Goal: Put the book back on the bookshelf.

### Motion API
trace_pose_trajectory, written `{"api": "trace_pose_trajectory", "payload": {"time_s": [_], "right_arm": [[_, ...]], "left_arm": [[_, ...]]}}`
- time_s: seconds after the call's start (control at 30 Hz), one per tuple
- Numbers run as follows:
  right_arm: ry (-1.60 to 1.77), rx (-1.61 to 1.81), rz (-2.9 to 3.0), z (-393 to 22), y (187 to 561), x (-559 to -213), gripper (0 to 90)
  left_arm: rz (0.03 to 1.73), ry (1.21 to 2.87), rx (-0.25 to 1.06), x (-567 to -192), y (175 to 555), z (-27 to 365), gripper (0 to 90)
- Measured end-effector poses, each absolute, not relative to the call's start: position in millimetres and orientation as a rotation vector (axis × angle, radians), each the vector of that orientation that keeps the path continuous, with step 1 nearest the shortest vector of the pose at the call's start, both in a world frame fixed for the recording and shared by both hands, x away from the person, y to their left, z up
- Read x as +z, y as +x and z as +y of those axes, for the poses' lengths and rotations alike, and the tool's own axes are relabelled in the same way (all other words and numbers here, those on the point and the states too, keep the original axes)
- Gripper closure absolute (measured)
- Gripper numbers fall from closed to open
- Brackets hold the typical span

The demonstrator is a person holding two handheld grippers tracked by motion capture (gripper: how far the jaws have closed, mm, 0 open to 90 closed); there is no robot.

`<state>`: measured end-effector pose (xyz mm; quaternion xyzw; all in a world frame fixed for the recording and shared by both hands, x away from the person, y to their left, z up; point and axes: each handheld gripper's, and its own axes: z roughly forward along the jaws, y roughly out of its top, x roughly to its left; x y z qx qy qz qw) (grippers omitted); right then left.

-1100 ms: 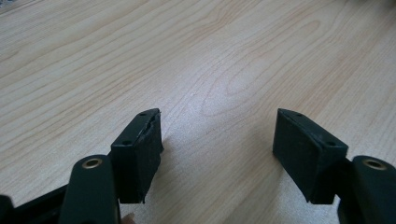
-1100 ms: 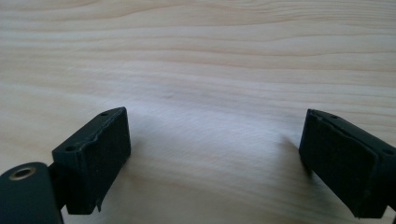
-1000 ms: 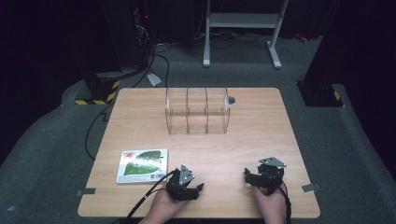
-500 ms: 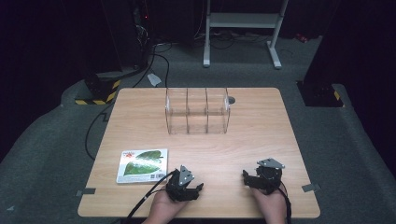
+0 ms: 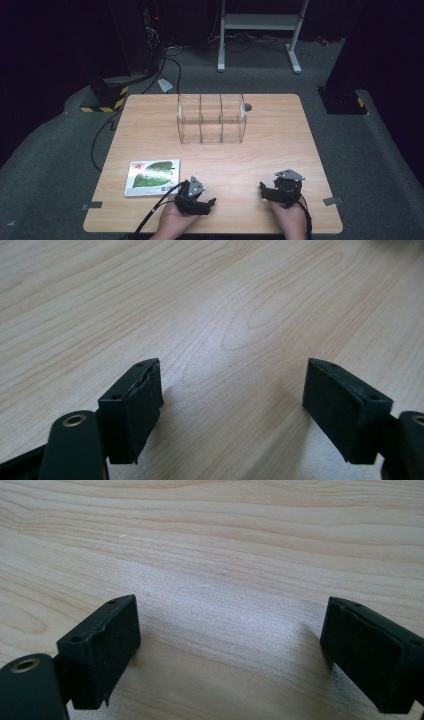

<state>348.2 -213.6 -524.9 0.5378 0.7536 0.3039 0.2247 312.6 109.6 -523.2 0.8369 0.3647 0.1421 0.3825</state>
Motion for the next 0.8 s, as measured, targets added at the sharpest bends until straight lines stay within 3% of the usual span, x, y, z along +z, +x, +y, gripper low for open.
{"api": "trace_pose_trajectory", "payload": {"time_s": [0.37, 0.8], "right_arm": [[1.483, 0.839, 2.081, -214, 348, -525, 8.9], [1.479, 0.84, 2.082, -214, 348, -525, 8.9]], "left_arm": [[0.978, 2.079, 0.439, -500, 319, 143, 21.3], [1.123, 2.026, 0.532, -485, 332, 210, 18.7]]}}
